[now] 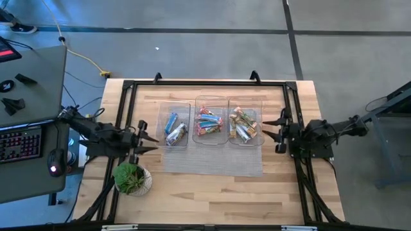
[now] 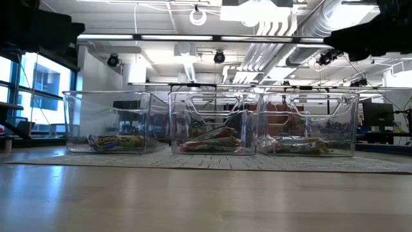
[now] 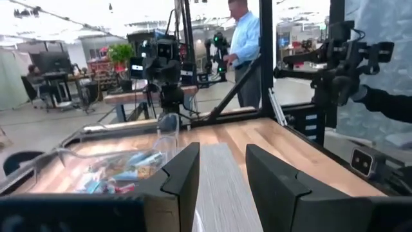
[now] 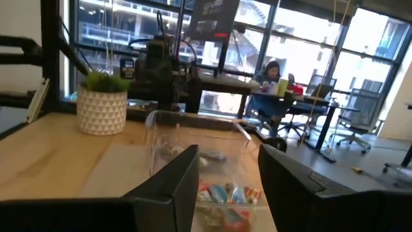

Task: Pick and place Granola Bars by type
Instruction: Return to Home Position

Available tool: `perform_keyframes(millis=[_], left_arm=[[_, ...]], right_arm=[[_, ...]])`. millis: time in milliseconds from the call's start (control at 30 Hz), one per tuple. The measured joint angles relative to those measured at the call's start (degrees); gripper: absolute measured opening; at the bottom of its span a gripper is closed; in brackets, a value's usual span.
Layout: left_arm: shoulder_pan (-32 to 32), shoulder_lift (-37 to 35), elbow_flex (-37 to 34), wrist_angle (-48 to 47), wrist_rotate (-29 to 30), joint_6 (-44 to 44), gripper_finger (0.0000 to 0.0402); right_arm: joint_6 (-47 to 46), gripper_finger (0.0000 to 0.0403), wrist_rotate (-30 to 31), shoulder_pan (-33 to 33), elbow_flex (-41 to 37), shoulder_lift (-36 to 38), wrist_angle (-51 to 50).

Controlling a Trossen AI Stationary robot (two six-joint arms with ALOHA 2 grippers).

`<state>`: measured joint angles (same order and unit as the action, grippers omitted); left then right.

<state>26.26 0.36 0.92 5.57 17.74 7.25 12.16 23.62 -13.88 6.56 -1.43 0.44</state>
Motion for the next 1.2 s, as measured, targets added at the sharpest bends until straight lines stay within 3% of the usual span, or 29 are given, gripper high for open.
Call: perform_keyframes(millis=[300,533,1200], left_arm=[[0.0,0.4,-0.1,-2.4,-0.5,-0.7,0.0122],[0.0,0.5,-0.2,-2.3,-0.8,-7.6,0.0122],[0.0,0.6,-0.3,-2.4,-0.8,-7.6,0.0122]], right_arm=[[-2.4,0.0145,-1.8,0.0,-6.0,0.0,4.5],[-6.4,0.0145,-3.4,0.0,-6.0,-0.2,4.1],[-7.2,0.0145,-3.5,0.0,-6.0,-0.2,3.8]])
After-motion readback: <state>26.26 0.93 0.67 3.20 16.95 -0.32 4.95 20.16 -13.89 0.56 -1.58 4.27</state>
